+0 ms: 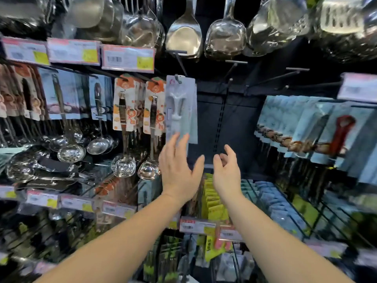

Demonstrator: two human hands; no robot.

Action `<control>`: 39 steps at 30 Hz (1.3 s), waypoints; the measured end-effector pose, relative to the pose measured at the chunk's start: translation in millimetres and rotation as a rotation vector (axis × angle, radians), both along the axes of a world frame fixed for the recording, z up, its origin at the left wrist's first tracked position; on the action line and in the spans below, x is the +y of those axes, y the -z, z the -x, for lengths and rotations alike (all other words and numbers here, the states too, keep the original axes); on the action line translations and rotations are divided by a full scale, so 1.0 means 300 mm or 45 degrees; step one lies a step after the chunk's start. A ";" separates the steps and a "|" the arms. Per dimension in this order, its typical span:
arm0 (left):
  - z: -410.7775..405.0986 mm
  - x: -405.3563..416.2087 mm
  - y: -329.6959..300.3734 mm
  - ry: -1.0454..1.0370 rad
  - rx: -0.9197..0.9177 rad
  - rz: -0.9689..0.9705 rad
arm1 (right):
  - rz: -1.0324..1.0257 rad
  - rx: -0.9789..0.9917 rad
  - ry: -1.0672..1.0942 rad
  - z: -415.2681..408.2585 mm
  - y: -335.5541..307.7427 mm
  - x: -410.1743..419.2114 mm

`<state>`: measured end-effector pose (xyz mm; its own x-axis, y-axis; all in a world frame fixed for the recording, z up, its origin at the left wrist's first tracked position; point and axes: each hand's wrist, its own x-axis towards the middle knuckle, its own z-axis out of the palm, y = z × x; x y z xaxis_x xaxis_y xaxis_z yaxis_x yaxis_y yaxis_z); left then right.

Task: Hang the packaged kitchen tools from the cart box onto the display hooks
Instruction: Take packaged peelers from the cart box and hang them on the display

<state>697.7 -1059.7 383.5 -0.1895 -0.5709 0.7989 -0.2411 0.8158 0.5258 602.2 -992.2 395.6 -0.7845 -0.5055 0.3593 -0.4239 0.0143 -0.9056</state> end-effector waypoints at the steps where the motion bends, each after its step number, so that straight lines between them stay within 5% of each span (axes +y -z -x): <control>1: 0.049 0.040 0.008 0.061 -0.063 0.004 | -0.057 0.034 0.028 0.032 0.012 0.051; 7: 0.391 0.367 0.019 0.295 -0.821 0.003 | -0.342 0.123 0.251 0.297 0.077 0.490; 13: 0.730 1.009 0.055 0.610 -1.185 0.083 | -0.757 0.211 0.719 0.543 0.156 1.256; 17: 0.914 1.530 0.082 0.814 -1.261 0.250 | -1.063 0.304 1.027 0.632 0.169 1.791; 24: 1.122 2.231 0.093 1.122 -1.298 0.455 | -1.229 0.183 1.387 0.719 0.224 2.460; 39: 1.901 2.927 0.346 1.505 -1.439 0.608 | -1.221 -0.401 1.710 1.246 0.463 3.255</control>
<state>127.5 -181.5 279.6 -0.8540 0.5197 0.0247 0.5133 0.8337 0.2036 228.4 -15.6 256.6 -0.7884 0.6078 0.0954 0.5298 0.7495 -0.3969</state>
